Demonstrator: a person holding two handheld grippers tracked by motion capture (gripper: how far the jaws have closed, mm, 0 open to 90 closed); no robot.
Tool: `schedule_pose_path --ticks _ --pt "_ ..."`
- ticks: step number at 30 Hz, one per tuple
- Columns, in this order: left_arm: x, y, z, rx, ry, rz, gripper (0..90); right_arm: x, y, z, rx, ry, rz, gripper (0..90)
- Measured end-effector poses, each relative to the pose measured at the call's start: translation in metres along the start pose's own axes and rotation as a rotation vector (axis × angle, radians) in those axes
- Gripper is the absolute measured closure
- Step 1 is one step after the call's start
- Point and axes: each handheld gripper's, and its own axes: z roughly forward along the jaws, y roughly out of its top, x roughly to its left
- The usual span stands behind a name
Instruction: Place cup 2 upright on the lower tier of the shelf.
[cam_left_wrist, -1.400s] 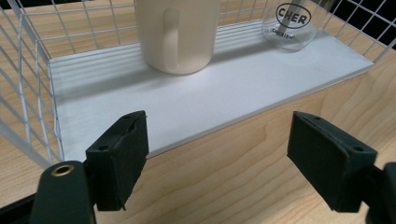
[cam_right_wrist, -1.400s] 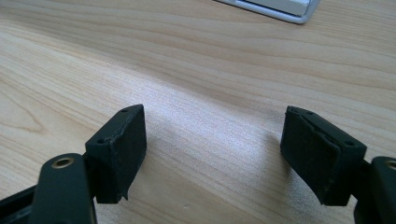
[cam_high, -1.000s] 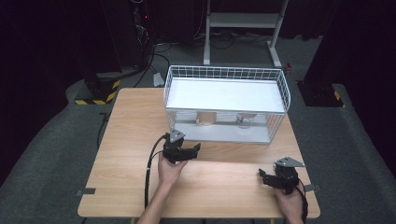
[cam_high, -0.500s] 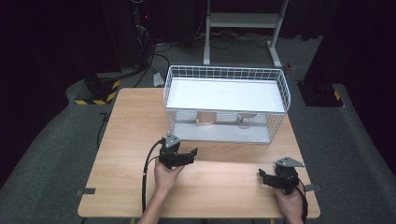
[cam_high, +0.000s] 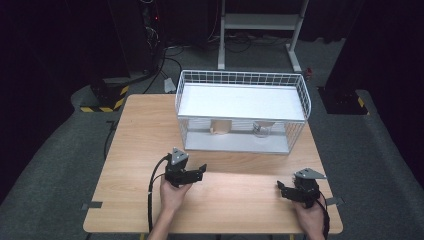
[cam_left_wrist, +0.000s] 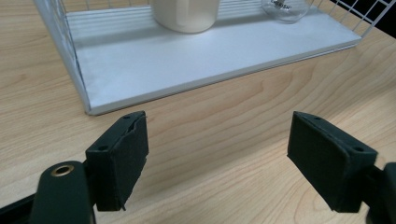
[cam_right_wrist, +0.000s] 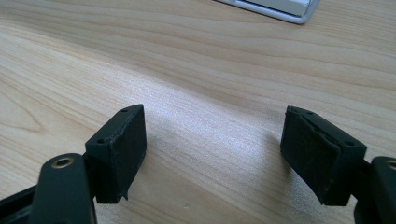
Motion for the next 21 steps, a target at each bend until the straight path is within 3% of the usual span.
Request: schedule_pose_path --ticks 6,21 --pt "0.002 -0.008 -0.005 0.005 -0.006 -0.023 20.9 0.0 0.0 0.0 0.0 0.0 0.0 22.8" --pt "0.001 -0.03 -0.004 0.052 0.02 -0.012 20.9 0.0 0.0 0.0 -0.001 -0.001 -0.004 22.9"
